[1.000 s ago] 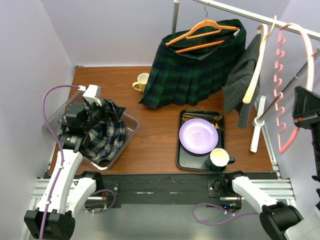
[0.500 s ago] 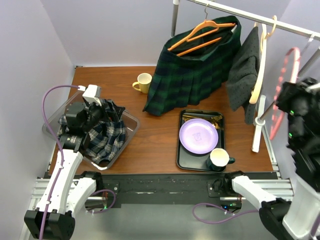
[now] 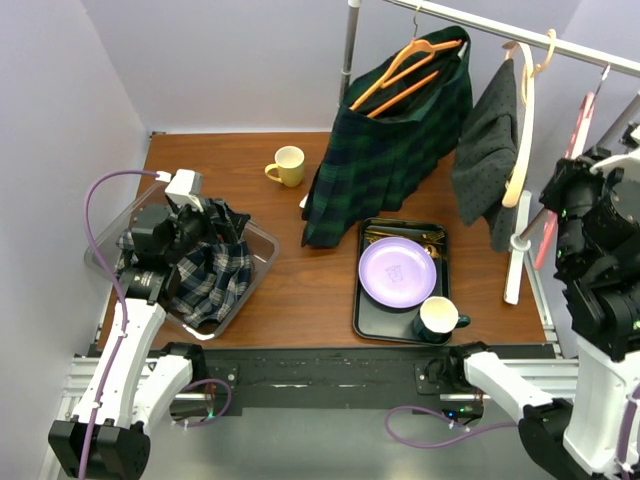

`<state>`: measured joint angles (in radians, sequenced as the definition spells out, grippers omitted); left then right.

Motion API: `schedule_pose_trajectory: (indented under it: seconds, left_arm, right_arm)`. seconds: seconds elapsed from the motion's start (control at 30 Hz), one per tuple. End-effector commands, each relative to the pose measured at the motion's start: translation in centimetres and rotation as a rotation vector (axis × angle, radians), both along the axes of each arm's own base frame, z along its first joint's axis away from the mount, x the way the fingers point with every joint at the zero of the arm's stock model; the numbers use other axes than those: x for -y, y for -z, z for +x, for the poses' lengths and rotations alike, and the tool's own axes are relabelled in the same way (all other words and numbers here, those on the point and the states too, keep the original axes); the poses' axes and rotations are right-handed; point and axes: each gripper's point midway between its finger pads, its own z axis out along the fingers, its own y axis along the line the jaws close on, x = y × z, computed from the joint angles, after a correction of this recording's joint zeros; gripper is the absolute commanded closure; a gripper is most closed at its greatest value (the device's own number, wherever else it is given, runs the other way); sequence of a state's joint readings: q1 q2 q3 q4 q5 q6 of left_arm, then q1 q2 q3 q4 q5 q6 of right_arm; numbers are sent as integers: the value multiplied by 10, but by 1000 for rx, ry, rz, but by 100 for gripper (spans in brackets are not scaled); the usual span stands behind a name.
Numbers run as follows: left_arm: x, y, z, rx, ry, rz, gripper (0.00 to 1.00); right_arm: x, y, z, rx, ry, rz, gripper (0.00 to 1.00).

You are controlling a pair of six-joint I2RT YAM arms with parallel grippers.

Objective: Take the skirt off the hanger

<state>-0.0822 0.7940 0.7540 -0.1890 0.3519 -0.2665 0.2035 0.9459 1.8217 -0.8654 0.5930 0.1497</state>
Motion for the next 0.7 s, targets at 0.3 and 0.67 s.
schedule_pose_trajectory:
  seconds: [0.3, 0.67]
  left_arm:
    - [4, -5, -2, 35, 21, -1, 0]
    - [5, -3, -1, 29, 29, -4, 0]
  right_arm:
    - [-11, -36, 38, 53, -25, -10, 100]
    - [-8, -43, 51, 57, 16, 2, 100]
